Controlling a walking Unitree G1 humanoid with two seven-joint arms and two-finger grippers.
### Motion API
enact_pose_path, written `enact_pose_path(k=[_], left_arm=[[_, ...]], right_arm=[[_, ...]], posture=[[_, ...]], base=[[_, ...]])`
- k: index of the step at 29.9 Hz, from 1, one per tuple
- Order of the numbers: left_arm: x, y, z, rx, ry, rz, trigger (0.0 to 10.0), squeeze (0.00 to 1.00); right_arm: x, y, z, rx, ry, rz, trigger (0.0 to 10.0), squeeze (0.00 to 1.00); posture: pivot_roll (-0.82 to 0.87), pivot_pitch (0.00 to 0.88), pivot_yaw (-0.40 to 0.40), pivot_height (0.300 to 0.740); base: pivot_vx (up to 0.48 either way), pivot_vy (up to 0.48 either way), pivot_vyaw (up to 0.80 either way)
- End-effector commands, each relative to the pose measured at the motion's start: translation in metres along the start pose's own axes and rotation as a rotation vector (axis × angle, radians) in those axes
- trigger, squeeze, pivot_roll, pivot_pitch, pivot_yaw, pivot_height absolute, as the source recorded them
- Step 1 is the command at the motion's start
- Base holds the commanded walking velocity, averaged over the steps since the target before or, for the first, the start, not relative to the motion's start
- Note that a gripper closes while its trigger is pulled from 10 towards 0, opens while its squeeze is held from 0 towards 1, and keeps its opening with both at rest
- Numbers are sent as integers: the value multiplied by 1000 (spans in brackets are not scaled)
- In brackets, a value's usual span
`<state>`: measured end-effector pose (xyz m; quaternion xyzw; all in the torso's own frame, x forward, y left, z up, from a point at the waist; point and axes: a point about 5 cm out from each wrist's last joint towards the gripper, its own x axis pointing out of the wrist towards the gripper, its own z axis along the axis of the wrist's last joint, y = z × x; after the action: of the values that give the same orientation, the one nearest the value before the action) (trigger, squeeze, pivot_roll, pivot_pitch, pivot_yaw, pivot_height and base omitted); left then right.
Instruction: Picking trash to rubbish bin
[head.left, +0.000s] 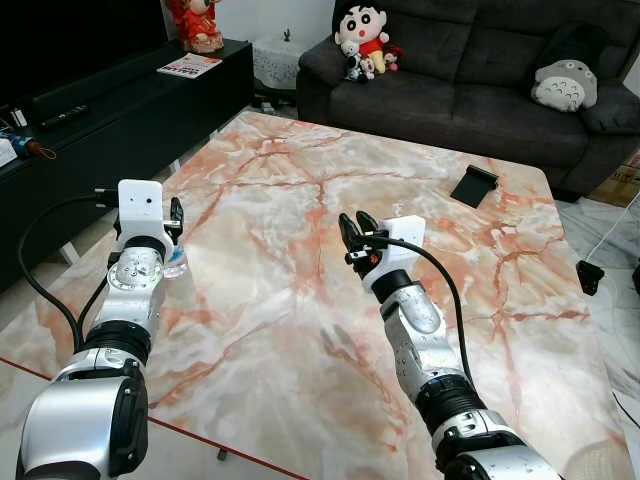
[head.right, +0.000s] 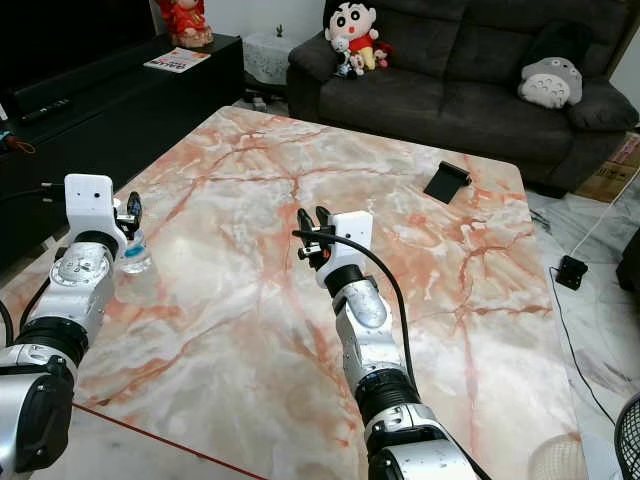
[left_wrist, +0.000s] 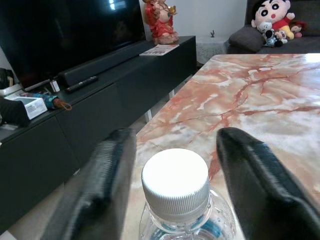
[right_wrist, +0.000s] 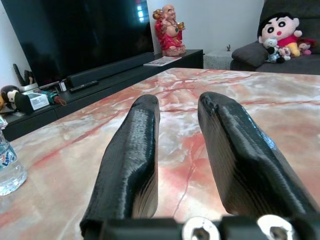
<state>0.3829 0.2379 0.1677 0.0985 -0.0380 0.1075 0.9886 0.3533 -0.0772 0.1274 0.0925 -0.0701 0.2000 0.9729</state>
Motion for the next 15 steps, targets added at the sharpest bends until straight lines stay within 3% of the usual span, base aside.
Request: enact_pose_path(k=[1,15], left_arm=[[4,-4,7,-19,-13,-3,0,0],[3,-4,3,-27,2,-8,0,0]], right_arm=[[0,-1,4,-6,-9,1,10000,0],[2,0,4,-6,-6,3,10000,0]], posture=[[-12,9,-80,740],[-9,5,-77,740]], base=[[0,0,0],[0,0,0]])
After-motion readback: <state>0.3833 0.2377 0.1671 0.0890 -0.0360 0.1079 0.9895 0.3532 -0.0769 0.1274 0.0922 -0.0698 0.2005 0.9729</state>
